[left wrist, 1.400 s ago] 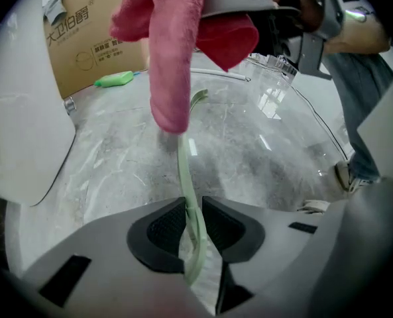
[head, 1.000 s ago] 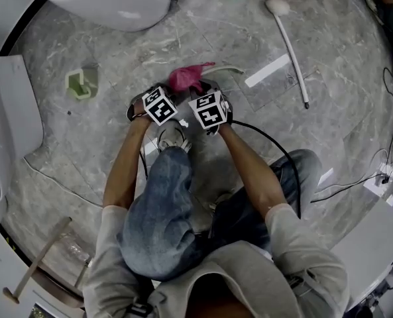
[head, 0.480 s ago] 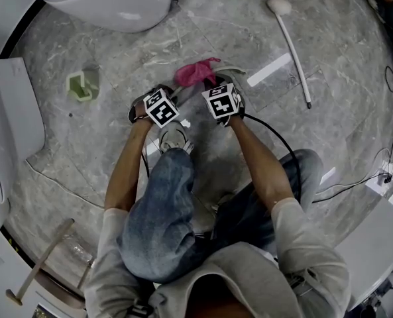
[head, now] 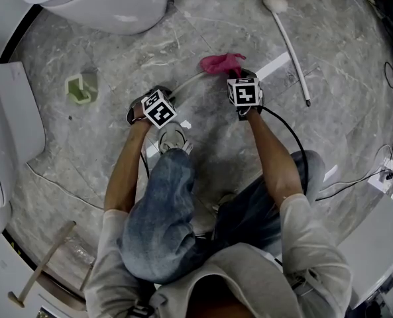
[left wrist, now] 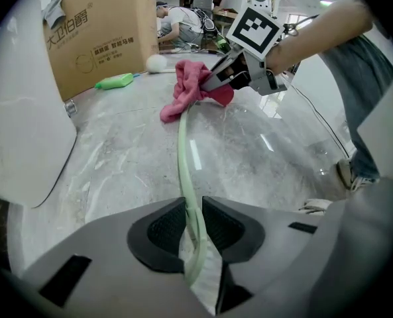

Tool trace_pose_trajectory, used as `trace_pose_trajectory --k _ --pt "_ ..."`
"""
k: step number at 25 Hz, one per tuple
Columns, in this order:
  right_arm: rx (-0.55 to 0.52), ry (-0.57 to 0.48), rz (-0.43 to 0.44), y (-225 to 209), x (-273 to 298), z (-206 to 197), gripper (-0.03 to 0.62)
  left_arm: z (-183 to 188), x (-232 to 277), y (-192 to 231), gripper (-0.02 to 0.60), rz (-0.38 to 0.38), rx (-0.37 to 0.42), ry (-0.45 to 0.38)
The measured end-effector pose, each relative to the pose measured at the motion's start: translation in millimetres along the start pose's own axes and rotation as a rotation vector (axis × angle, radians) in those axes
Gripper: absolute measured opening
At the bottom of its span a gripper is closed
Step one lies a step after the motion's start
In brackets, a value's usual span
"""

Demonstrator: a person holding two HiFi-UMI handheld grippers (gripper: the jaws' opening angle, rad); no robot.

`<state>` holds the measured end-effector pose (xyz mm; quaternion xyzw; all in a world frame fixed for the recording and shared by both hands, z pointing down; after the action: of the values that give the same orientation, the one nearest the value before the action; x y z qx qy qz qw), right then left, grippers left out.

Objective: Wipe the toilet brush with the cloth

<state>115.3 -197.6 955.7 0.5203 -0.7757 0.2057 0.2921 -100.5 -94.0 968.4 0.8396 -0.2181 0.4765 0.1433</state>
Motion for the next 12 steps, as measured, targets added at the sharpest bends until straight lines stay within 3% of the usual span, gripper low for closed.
trace_pose_trajectory --k 8,12 --pt "0.041 0.020 -0.103 -41.7 -17.7 -17.1 0.063 -1.4 1.0 1.2 0.091 0.003 -0.003 0.007" --pt "0.055 -0.055 -0.125 -49.6 -26.0 2.9 0.063 -1.5 0.8 2.2 0.092 0.020 -0.008 0.003"
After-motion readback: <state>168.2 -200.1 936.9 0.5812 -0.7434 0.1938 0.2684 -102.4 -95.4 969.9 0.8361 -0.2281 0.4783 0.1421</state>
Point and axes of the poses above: the fingertips, and each gripper's own axes: x forward along the fingers, y to its left, z out of its top, the point moved 2 cm from there along -x, backward along the fingers, and after that the axes turned 12 degrees about -y, right-handed, at the moved point
